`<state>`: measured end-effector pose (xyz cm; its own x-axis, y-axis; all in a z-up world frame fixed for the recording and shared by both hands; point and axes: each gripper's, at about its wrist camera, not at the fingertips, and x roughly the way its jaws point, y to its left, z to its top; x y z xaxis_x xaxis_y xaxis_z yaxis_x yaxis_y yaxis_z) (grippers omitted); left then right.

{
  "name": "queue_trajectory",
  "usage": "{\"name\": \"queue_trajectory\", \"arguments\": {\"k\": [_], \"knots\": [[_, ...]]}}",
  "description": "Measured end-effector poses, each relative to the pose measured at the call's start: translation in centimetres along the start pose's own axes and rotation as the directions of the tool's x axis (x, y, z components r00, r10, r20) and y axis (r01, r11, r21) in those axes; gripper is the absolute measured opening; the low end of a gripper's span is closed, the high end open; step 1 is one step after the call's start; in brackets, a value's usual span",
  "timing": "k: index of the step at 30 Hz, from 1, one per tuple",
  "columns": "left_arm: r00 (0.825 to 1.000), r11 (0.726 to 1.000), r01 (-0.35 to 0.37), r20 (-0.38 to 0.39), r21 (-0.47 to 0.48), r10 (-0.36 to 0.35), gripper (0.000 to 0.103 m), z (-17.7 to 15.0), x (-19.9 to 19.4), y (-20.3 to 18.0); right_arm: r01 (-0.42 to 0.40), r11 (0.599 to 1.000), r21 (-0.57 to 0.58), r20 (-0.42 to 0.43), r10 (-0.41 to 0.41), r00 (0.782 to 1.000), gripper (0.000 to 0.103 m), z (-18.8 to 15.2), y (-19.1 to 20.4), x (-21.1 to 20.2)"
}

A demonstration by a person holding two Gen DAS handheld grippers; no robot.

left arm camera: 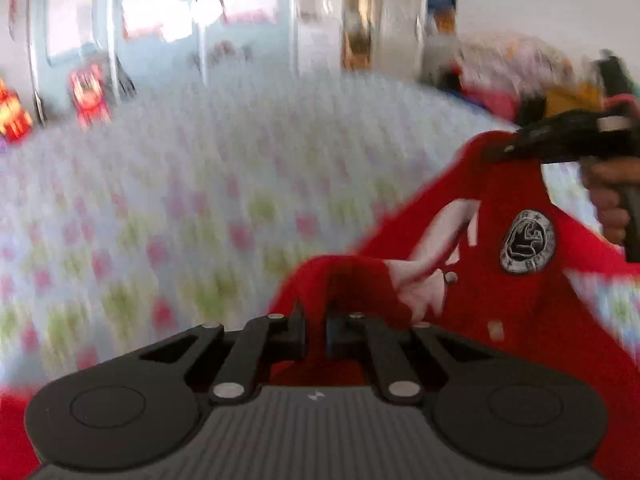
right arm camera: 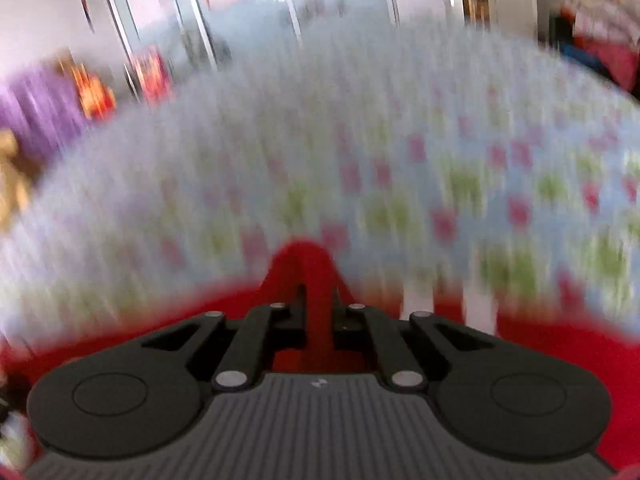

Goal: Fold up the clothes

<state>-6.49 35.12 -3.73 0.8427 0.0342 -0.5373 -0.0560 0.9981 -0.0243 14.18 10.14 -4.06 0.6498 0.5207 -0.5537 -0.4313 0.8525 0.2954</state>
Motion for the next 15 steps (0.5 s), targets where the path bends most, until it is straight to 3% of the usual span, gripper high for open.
{"name": "queue_trajectory", "arguments": {"k": [1, 3, 4, 5, 6, 7, 8, 10, 12, 15], "knots": [[0.998, 1.0, -0.019, 0.052, -0.016, 0.019, 0.007, 2.1, -0.1, 0.6, -0.022, 0.999, 0.023, 0.07, 0.02, 0.997, 0.004, 2.1, 0.1, -1.2], [0.983, 0.989, -0.031, 0.173, -0.142, 0.056, 0.011, 6.2, -0.5, 3.2, -0.064, 0.996, 0.066, 0.19, 0.051, 0.98, 0.005, 5.4, 0.0, -3.1], [0.978, 0.981, -0.032, 0.196, -0.191, 0.07, 0.024, 7.4, 0.1, 4.3, -0.087, 0.993, 0.085, 0.239, 0.065, 0.969, 0.015, 6.4, -0.2, -3.6], [0.973, 0.971, -0.033, 0.214, -0.237, 0.085, 0.041, 8.4, 0.8, 5.5, -0.094, 0.99, 0.101, 0.232, 0.068, 0.97, 0.028, 6.8, -0.5, -3.1], [0.98, 0.964, -0.064, 0.167, -0.26, 0.11, 0.048, 8.7, 2.2, 6.3, -0.092, 0.989, 0.116, 0.201, 0.068, 0.977, 0.067, 6.9, -0.8, -2.3], [0.987, 0.952, -0.104, 0.089, -0.289, 0.135, 0.048, 8.3, 3.8, 6.9, -0.051, 0.991, 0.125, 0.132, 0.034, 0.991, 0.078, 6.6, -1.1, -1.3], [0.991, 0.942, -0.111, 0.031, -0.317, 0.128, 0.041, 7.1, 4.7, 7.3, 0.005, 0.992, 0.13, 0.091, -0.017, 0.996, 0.077, 5.6, -1.6, -1.0], [0.993, 0.925, -0.119, -0.053, -0.361, 0.107, 0.044, 4.1, 5.5, 7.8, 0.072, 0.987, 0.142, 0.086, -0.084, 0.993, 0.076, 3.0, -3.1, -1.7], [0.988, 0.911, -0.144, -0.115, -0.387, 0.107, 0.045, 0.3, 5.0, 7.8, 0.045, 0.984, 0.174, 0.114, -0.065, 0.991, 0.076, -0.9, -5.4, -3.6], [0.987, 0.887, -0.134, -0.138, -0.442, 0.08, 0.045, -4.0, 2.8, 7.8, 0.039, 0.967, 0.253, 0.061, -0.056, 0.997, 0.076, -6.2, -8.4, -6.2]]}}
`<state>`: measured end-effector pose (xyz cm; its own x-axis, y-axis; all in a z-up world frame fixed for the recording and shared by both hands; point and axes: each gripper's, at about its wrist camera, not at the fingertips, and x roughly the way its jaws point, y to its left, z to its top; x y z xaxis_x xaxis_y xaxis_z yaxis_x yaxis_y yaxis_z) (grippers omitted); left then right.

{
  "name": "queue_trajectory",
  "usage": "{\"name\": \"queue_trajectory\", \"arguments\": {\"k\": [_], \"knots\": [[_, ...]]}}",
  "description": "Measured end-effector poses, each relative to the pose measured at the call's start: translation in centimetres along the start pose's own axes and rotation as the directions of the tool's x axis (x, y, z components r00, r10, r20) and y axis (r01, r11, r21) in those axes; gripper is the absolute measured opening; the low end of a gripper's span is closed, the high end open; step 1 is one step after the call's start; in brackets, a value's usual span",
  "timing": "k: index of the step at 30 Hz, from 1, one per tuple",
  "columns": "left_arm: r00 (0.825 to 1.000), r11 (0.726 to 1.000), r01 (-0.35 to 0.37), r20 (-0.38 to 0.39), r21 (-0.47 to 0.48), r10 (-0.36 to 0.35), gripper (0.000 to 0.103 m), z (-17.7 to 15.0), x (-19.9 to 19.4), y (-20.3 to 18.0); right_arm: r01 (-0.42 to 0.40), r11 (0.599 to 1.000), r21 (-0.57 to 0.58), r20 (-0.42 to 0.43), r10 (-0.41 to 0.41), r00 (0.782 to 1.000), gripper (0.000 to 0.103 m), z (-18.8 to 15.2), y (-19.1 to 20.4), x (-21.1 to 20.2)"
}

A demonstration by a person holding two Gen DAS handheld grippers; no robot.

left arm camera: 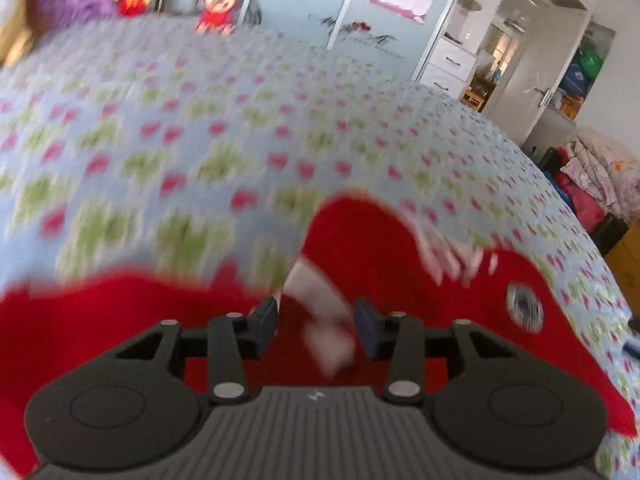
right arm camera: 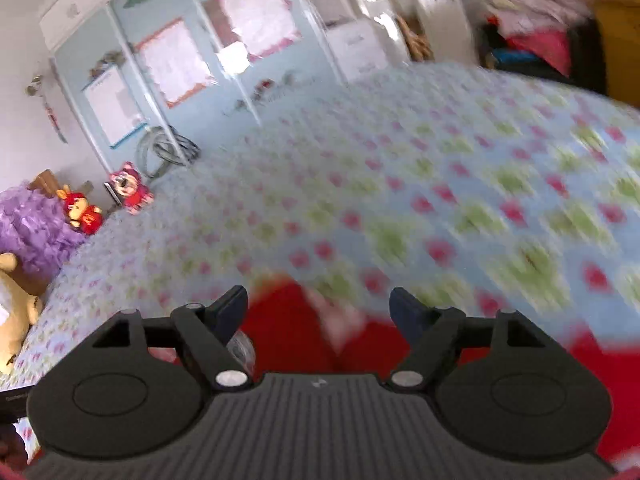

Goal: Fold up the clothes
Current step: 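Pull the jacket sleeve outward with the right gripper and lay it flat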

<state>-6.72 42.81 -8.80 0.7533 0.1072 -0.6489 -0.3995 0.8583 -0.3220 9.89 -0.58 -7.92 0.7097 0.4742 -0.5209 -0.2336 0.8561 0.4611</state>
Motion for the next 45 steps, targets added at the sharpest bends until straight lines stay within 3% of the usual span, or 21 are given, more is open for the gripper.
{"name": "queue_trajectory", "arguments": {"k": [5, 8, 11, 12, 13, 14, 16, 18, 19, 21, 23, 27, 29, 32, 33, 35, 36, 39, 41, 43, 45], "knots": [[0.995, 0.997, 0.077, -0.057, 0.007, -0.076, 0.056, -6.1, -3.6, 0.2, -0.052, 0.988, 0.144, -0.121, 0.07, 0.99, 0.077, -6.9, -5.3, -4.3], [0.994, 0.998, 0.055, -0.097, 0.034, -0.052, 0.062, -9.0, -5.1, -0.6, -0.12, 0.974, 0.194, -0.199, 0.158, 0.967, 0.076, -10.5, -5.4, -5.3], [0.992, 0.999, 0.037, -0.119, 0.032, -0.033, 0.062, -11.0, -6.2, -1.1, -0.145, 0.966, 0.214, -0.176, 0.184, 0.967, 0.074, -12.3, -4.6, -6.2], [0.992, 0.999, 0.031, -0.121, 0.035, -0.026, 0.062, -11.3, -6.6, -1.2, -0.162, 0.956, 0.246, -0.192, 0.212, 0.958, 0.059, -12.6, -4.4, -6.2], [0.994, 0.999, 0.031, -0.105, 0.037, -0.026, 0.061, -11.2, -7.2, -1.3, -0.179, 0.948, 0.262, -0.221, 0.239, 0.946, 0.031, -12.7, -3.9, -6.0], [0.996, 0.999, 0.03, -0.089, 0.039, -0.027, 0.061, -11.1, -7.8, -1.5, -0.193, 0.943, 0.27, -0.253, 0.263, 0.931, 0.019, -12.8, -3.3, -5.9], [0.998, 0.999, 0.041, -0.054, 0.031, -0.039, 0.061, -10.9, -9.1, -1.7, -0.256, 0.941, 0.221, -0.244, 0.308, 0.92, 0.014, -12.4, -2.3, -7.2], [0.998, 0.999, 0.049, -0.036, 0.017, -0.048, 0.061, -10.6, -10.1, -1.6, -0.227, 0.941, 0.249, -0.167, 0.273, 0.948, 0.021, -11.1, -3.6, -8.7], [0.998, 0.999, 0.052, -0.035, 0.016, -0.052, 0.061, -10.4, -10.2, -1.6, -0.205, 0.94, 0.272, -0.124, 0.245, 0.962, 0.045, -10.3, -4.4, -9.4], [0.997, 0.999, 0.053, -0.049, 0.014, -0.052, 0.061, -10.6, -10.3, -1.8, -0.149, 0.923, 0.355, -0.049, 0.177, 0.983, 0.077, -9.1, -6.6, -10.4], [0.997, 0.998, 0.056, -0.06, 0.011, -0.055, 0.061, -10.9, -10.4, -2.2, -0.104, 0.861, 0.498, -0.015, 0.129, 0.992, 0.077, -8.7, -9.9, -10.0], [0.995, 0.997, 0.071, -0.066, 0.035, -0.069, 0.061, -11.1, -10.3, -4.0, -0.147, 0.704, 0.695, 0.044, 0.162, 0.986, 0.076, -9.2, -14.5, -7.4], [0.995, 0.996, 0.071, -0.068, 0.05, -0.067, 0.062, -11.1, -10.2, -4.8, -0.176, 0.676, 0.715, 0.101, 0.149, 0.984, 0.077, -8.8, -14.9, -6.8], [0.995, 0.997, 0.059, -0.078, 0.058, -0.054, 0.062, -11.1, -9.8, -5.6, -0.17, 0.677, 0.716, 0.134, 0.106, 0.985, 0.076, -7.9, -14.6, -5.5], [0.995, 0.997, 0.054, -0.082, 0.056, -0.05, 0.062, -11.1, -9.6, -5.7, -0.169, 0.683, 0.711, 0.144, 0.094, 0.985, 0.073, -7.7, -14.6, -5.1], [0.995, 0.997, 0.047, -0.092, 0.058, -0.041, 0.062, -11.2, -9.4, -6.1, -0.16, 0.705, 0.691, 0.136, 0.091, 0.987, 0.04, -6.7, -15.0, -4.0], [0.995, 0.997, 0.046, -0.094, 0.063, -0.04, 0.062, -11.2, -9.4, -6.3, -0.149, 0.718, 0.68, 0.123, 0.09, 0.988, 0.001, -6.1, -15.5, -3.7], [0.994, 0.996, 0.056, -0.093, 0.075, -0.049, 0.062, -11.2, -9.7, -6.7, -0.145, 0.763, 0.63, 0.191, 0.029, 0.981, 0.002, -4.1, -18.2, -6.4], [0.994, 0.994, 0.073, -0.09, 0.082, -0.066, 0.062, -11.2, -10.0, -7.0, -0.133, 0.797, 0.589, 0.297, -0.06, 0.953, 0.002, -2.2, -20.0, -9.4], [0.992, 0.991, 0.092, -0.093, 0.093, -0.084, 0.062, -11.4, -9.9, -7.5, -0.129, 0.798, 0.588, 0.352, -0.11, 0.929, 0.002, -0.8, -22.7, -11.0], [0.99, 0.989, 0.113, -0.098, 0.097, -0.103, 0.062, -11.8, -9.7, -8.0, -0.119, 0.795, 0.595, 0.349, -0.121, 0.929, 0.005, -0.3, -25.1, -12.2]]}}
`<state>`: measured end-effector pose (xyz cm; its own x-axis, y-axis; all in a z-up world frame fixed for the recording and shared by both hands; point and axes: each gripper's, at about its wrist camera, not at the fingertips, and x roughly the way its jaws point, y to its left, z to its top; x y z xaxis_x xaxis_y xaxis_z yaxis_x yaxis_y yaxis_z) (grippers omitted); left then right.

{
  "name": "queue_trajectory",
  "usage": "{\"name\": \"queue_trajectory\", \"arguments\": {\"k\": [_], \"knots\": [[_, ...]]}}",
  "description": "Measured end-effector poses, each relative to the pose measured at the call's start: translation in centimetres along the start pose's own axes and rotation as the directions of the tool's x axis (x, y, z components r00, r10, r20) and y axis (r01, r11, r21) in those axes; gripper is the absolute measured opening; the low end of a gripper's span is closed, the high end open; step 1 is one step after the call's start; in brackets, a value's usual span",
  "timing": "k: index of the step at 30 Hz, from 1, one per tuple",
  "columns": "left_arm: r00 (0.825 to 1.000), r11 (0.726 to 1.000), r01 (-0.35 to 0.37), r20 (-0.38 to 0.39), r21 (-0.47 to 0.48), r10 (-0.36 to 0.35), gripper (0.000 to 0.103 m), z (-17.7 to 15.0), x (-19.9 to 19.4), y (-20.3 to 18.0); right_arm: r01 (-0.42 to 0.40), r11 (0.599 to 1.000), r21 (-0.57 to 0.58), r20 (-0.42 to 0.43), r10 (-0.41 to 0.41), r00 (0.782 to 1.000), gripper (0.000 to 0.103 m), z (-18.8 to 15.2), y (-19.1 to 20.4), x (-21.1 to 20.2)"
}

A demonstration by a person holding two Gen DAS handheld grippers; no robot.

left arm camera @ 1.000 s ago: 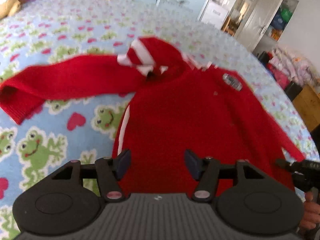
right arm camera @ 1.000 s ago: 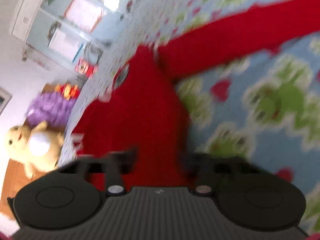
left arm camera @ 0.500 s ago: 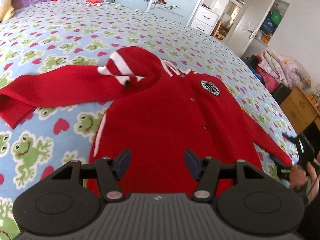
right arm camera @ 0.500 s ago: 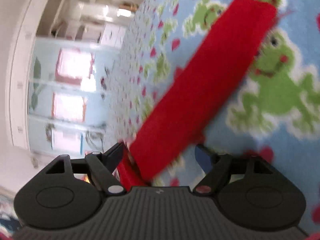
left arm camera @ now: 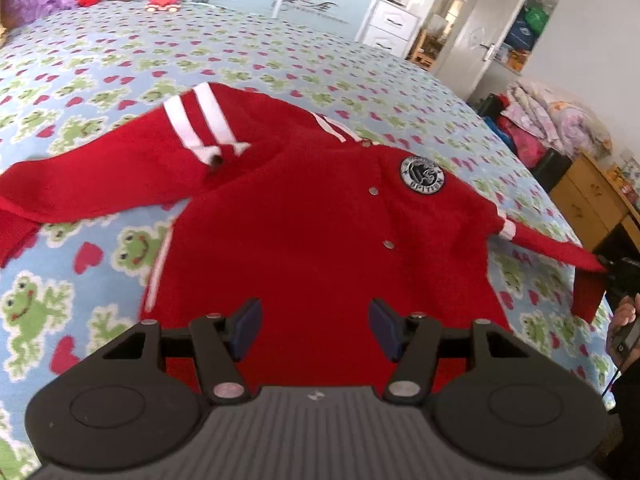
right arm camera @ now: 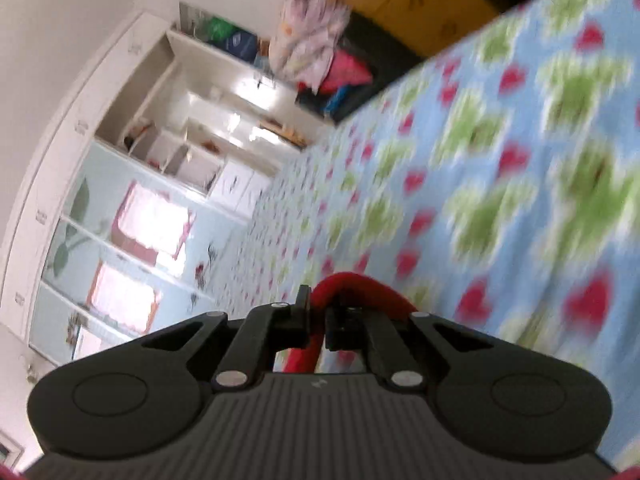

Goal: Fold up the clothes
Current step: 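Pull the jacket sleeve outward with the right gripper and lay it flat, then release the sleeve and raise both grippers above the spread jacket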

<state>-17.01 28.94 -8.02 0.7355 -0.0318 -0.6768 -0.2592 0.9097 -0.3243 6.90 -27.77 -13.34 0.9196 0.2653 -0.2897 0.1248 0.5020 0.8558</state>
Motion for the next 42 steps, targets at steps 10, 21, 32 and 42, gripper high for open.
{"name": "queue_trajectory", "arguments": {"k": [10, 21, 32, 42], "knots": [[0.999, 1.0, -0.027, 0.024, -0.01, 0.027, 0.063, -0.5, -2.1, 1.2, -0.08, 0.996, -0.026, -0.44, 0.06, 0.896, 0.058, -12.4, -0.1, -5.6], [0.984, 0.979, -0.172, -0.071, -0.105, 0.166, 0.064, -5.0, -4.2, 7.8, -0.179, 0.959, -0.22, -0.714, -0.033, 0.699, 0.009, -26.8, 5.6, -8.5], [0.994, 0.994, 0.082, -0.072, -0.072, -0.087, 0.007, -6.7, -6.3, 4.8, -0.167, 0.847, -0.504, -0.61, -0.213, 0.763, 0.002, -24.6, 8.6, -13.6], [0.997, 0.99, -0.052, -0.063, -0.135, 0.044, 0.017, -6.9, -8.4, 7.7, -0.083, 0.803, -0.59, -0.534, -0.311, 0.786, 0.008, -23.6, 8.6, -15.3]]}}
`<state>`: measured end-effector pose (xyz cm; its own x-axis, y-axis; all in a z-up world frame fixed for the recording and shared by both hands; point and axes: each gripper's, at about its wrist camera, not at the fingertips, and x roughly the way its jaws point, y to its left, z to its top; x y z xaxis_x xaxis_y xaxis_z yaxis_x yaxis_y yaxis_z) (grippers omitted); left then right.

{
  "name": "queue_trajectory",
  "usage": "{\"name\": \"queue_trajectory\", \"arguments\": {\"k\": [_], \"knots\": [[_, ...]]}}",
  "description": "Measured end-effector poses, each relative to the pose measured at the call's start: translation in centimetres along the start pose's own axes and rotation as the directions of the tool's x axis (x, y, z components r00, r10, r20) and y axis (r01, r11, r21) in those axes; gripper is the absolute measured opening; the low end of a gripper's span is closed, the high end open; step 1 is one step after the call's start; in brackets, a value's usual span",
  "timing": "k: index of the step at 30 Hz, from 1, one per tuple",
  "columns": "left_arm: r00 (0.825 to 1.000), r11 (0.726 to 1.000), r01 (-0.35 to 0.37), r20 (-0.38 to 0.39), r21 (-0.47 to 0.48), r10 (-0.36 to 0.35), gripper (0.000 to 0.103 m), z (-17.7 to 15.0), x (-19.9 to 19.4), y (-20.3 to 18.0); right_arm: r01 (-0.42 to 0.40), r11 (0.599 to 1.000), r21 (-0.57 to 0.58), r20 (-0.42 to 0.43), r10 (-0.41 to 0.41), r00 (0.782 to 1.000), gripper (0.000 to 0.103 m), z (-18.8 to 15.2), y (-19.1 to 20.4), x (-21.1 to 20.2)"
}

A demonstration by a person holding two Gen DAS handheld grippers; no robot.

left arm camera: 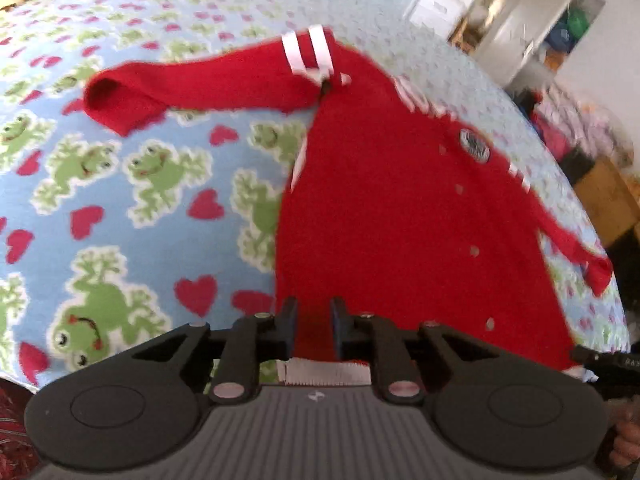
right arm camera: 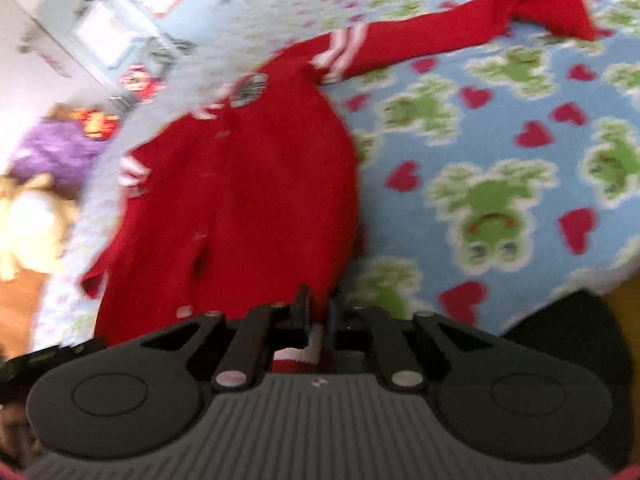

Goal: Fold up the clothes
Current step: 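Release the sleeve and raise both grippers above the spread jacket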

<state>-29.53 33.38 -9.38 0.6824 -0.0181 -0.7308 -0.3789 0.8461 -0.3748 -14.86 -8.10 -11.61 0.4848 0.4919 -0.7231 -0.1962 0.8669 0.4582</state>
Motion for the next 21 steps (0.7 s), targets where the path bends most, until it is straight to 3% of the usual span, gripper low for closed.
{"name": "queue_trajectory", "arguments": {"k": [2, 3, 4, 6, 8, 10, 13, 21], "knots": [[0.998, 0.999, 0.022, 0.052, -0.025, -0.021, 0.032, 0.3, -1.1, 0.0, 0.045, 0.996, -0.072, 0.064, -0.04, 0.997, 0.016, 0.2, 1.2, -1.1], [0.997, 1.0, 0.007, 0.078, -0.02, -0.006, 0.035, 0.6, -1.6, -0.4, 0.068, 0.992, -0.105, 0.093, -0.058, 0.994, 0.026, 0.5, 1.8, -1.5], [0.995, 1.0, -0.006, 0.096, 0.001, 0.006, 0.038, 0.9, -1.8, -1.2, 0.088, 0.988, -0.13, 0.11, -0.074, 0.991, 0.03, 0.7, 2.4, -1.7], [0.992, 0.998, -0.023, 0.122, 0.053, 0.016, 0.038, 1.3, -2.1, -2.8, 0.116, 0.98, -0.163, 0.125, -0.096, 0.987, 0.03, 1.4, 3.5, -1.6], [0.992, 0.992, -0.035, 0.127, 0.12, 0.02, 0.046, 1.5, -1.9, -4.7, 0.13, 0.975, -0.18, 0.128, -0.107, 0.986, 0.031, 2.1, 4.5, -1.3], [0.991, 0.981, -0.048, 0.132, 0.187, 0.023, 0.051, 1.7, -1.6, -6.6, 0.133, 0.972, -0.194, 0.129, -0.109, 0.986, 0.037, 2.6, 5.4, -1.0], [0.991, 0.963, -0.054, 0.131, 0.263, 0.02, 0.051, 1.9, -0.4, -9.2, 0.15, 0.96, -0.237, 0.136, -0.12, 0.983, 0.044, 3.2, 6.9, -0.7], [0.994, 0.955, -0.027, 0.111, 0.297, -0.007, 0.054, 3.1, 2.3, -12.7, 0.141, 0.946, -0.292, 0.15, -0.1, 0.984, 0.049, 4.4, 9.4, -0.4]]}}
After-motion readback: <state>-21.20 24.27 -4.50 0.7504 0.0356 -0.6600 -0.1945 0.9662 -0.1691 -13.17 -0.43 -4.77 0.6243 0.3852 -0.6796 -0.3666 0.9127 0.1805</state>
